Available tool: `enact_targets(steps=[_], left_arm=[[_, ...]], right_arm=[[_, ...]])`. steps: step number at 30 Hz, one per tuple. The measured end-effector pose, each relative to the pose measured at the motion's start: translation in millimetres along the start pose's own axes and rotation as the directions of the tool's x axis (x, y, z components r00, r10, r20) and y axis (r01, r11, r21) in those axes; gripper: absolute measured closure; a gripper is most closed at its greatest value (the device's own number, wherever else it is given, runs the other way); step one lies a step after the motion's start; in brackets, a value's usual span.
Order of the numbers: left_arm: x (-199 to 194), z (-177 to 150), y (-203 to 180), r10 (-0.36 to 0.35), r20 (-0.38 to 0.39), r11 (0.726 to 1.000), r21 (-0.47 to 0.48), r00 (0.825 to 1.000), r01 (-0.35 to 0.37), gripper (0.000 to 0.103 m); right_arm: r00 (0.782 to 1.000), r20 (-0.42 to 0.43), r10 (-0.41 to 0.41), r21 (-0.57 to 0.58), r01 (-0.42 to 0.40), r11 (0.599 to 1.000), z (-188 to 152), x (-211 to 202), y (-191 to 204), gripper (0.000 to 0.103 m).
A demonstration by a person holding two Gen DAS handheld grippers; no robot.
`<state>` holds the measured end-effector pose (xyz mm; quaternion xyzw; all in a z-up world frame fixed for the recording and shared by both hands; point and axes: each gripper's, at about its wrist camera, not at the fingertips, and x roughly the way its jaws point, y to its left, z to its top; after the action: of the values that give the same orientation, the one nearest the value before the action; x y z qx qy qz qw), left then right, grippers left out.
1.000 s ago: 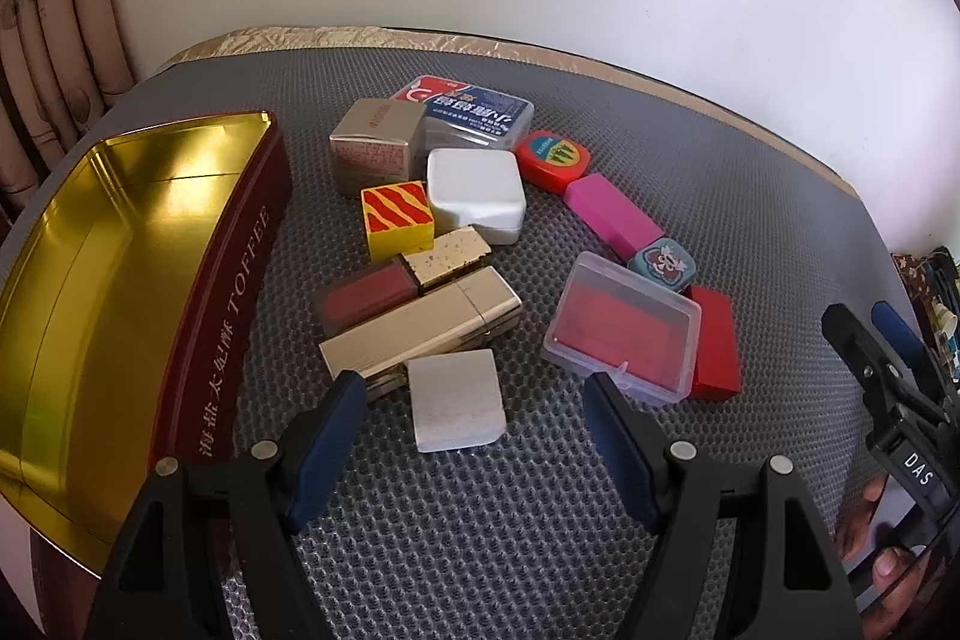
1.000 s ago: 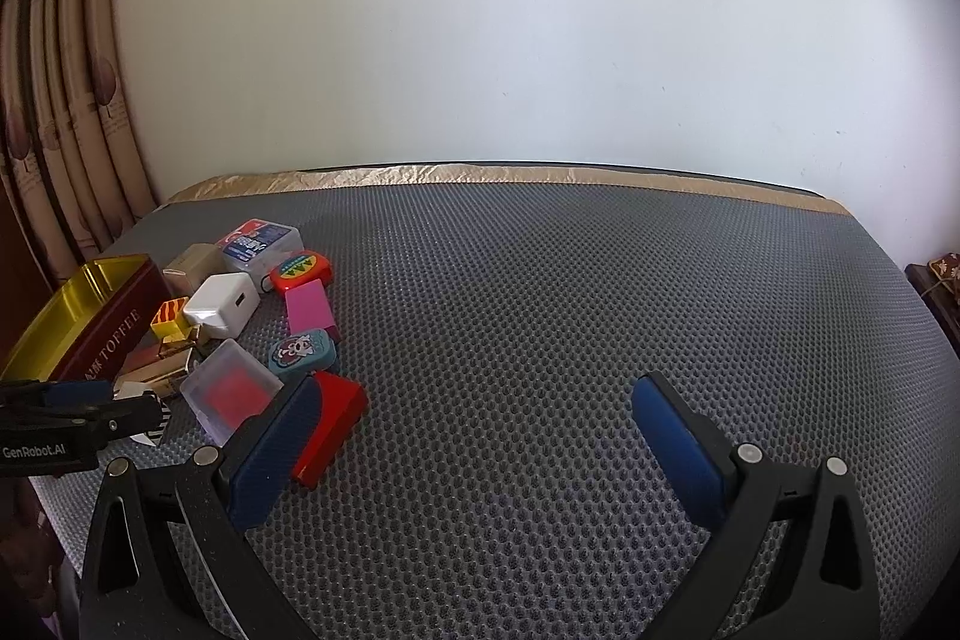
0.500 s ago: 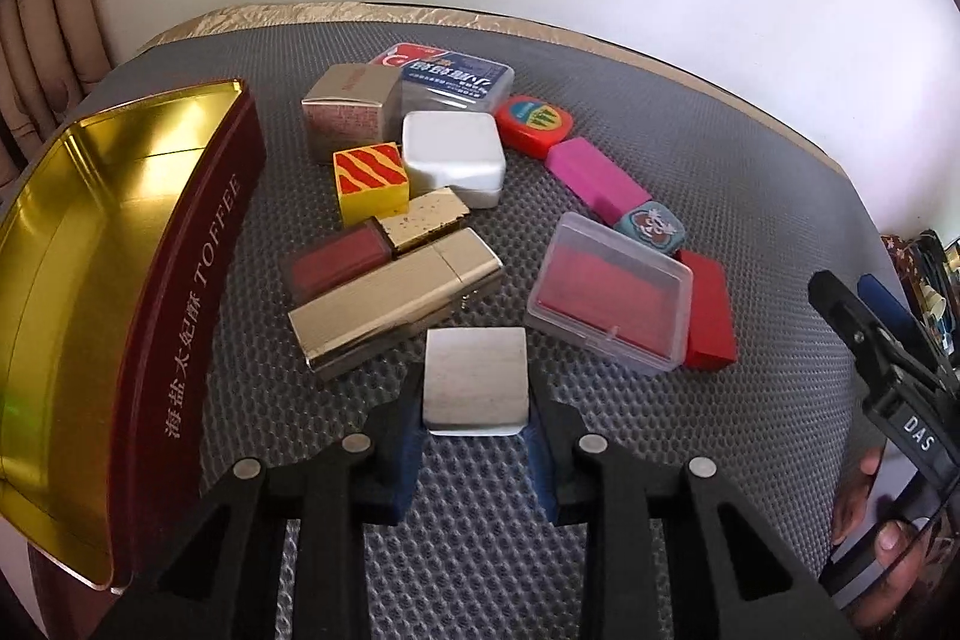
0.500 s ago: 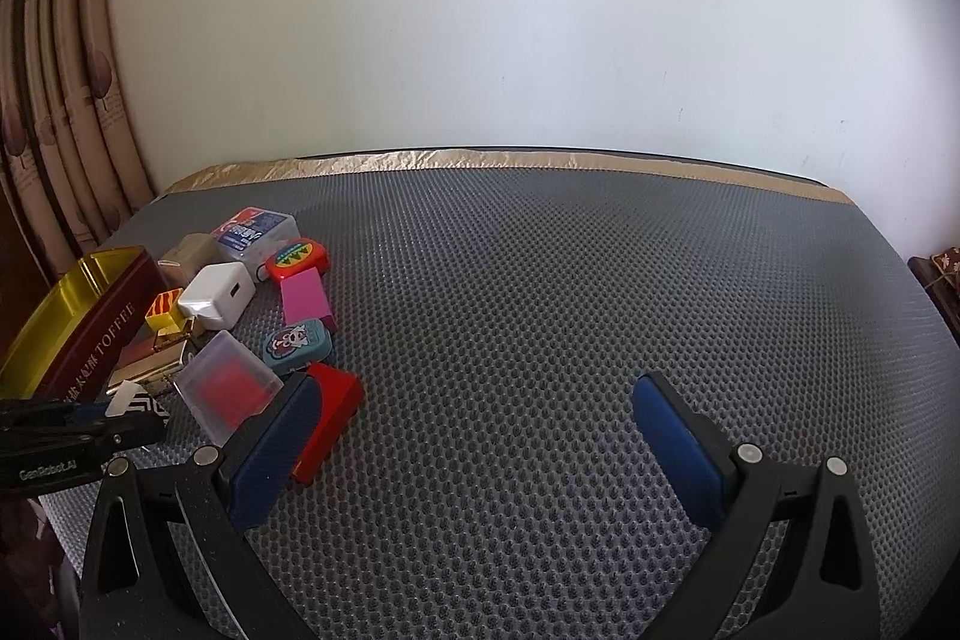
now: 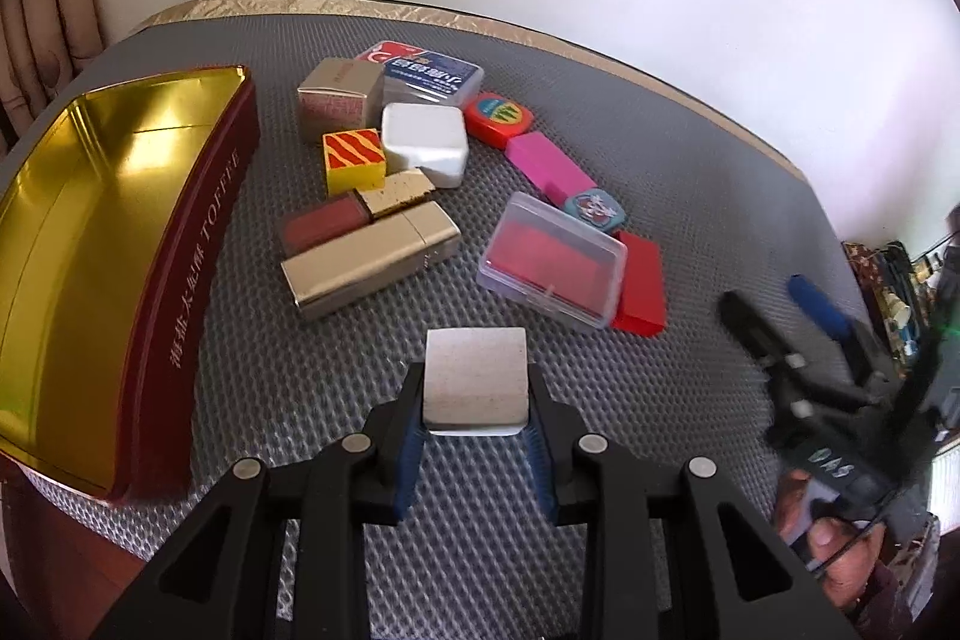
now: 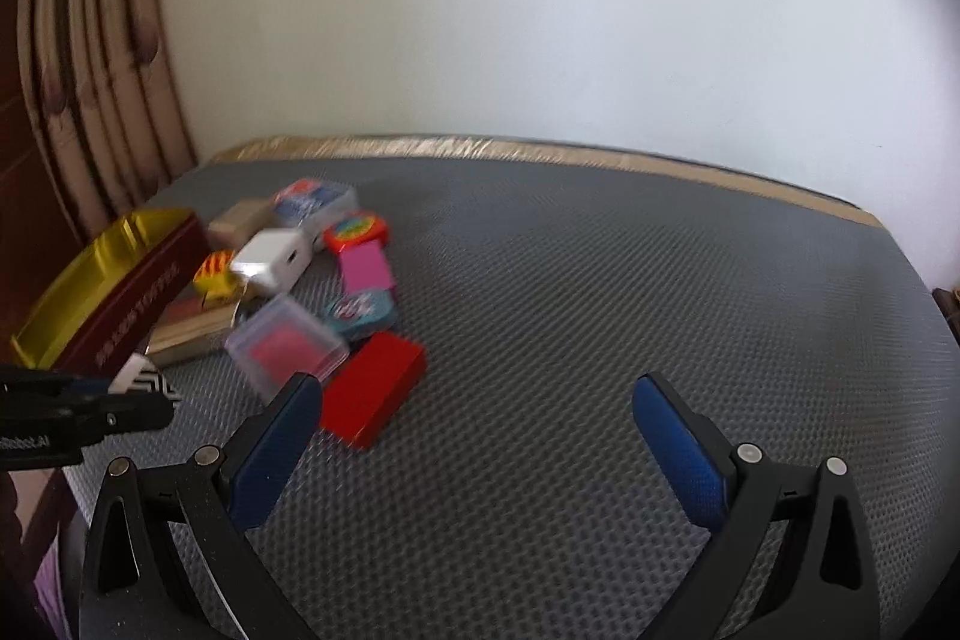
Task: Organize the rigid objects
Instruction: 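Lift the white block with the left tool while the right tool grasps the red rectangular block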
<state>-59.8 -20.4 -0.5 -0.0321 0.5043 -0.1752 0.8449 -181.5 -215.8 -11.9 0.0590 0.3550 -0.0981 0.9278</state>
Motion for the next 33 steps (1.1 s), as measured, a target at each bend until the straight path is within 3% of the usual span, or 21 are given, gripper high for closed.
enact_targets(steps=[3, 5, 12, 15, 18, 22, 24, 26, 28, 33], left_arm=[[-6.6, -2.0, -1.4, -0.003, 0.006, 1.0, 0.009, 1.0, 0.003, 0.073], [-10.2, -2.0, -0.5, -0.02, 0.008, 1.0, 0.008, 1.0, 0.02, 0.073], [-19.4, -1.0, 3.1, -0.048, 0.028, 0.999, 0.006, 0.998, 0.048, 0.073], [-20.7, -0.5, 5.5, -0.056, 0.028, 0.998, 0.001, 0.998, 0.056, 0.073], [-21.3, -1.1, 8.5, -0.062, 0.024, 0.998, -0.004, 0.998, 0.063, 0.073], [-20.8, -1.2, 9.1, -0.066, 0.02, 0.998, -0.007, 0.998, 0.066, 0.073], [-22.8, -0.4, 8.8, -0.063, 0.025, 0.998, -0.005, 0.998, 0.063, 0.073], [-26.7, 0.8, 9.1, -0.063, 0.036, 0.998, -0.006, 0.997, 0.064, 0.073], [-32.0, 2.3, 10.0, -0.066, 0.045, 0.998, -0.008, 0.997, 0.067, 0.073], [-51.1, 10.0, 16.7, -0.056, 0.073, 0.998, -0.026, 0.996, 0.058, 0.073]], right_arm=[[0.998, -0.059, 0.022, -0.04, -0.024, 0.999, -4.4, 11.0, 14.4, 0.021], [0.994, -0.111, -0.003, -0.082, -0.006, 0.997, -6.2, 21.9, 26.1, 0.039], [0.984, -0.174, 0.043, -0.016, -0.047, 0.999, 1.0, 33.5, 30.9, 0.037], [0.976, -0.219, -0.003, -0.038, -0.006, 0.999, 3.2, 43.9, 39.0, 0.037], [0.964, -0.266, 0.02, 0.002, -0.02, 1.0, 6.5, 52.2, 39.8, 0.035], [0.953, -0.302, -0.02, 0.014, 0.025, 1.0, 7.7, 64.0, 41.5, 0.03], [0.952, -0.305, -0.023, 0.004, 0.026, 1.0, 7.8, 65.4, 41.9, 0.035], [0.955, -0.294, -0.03, -0.014, 0.027, 1.0, 6.4, 61.5, 38.1, 0.058], [0.956, -0.292, -0.021, 0.001, 0.023, 1.0, 7.1, 59.6, 29.0, 0.068], [0.956, -0.294, 0.013, 0.035, -0.003, 0.999, 7.4, 54.4, 11.6, 0.071]])
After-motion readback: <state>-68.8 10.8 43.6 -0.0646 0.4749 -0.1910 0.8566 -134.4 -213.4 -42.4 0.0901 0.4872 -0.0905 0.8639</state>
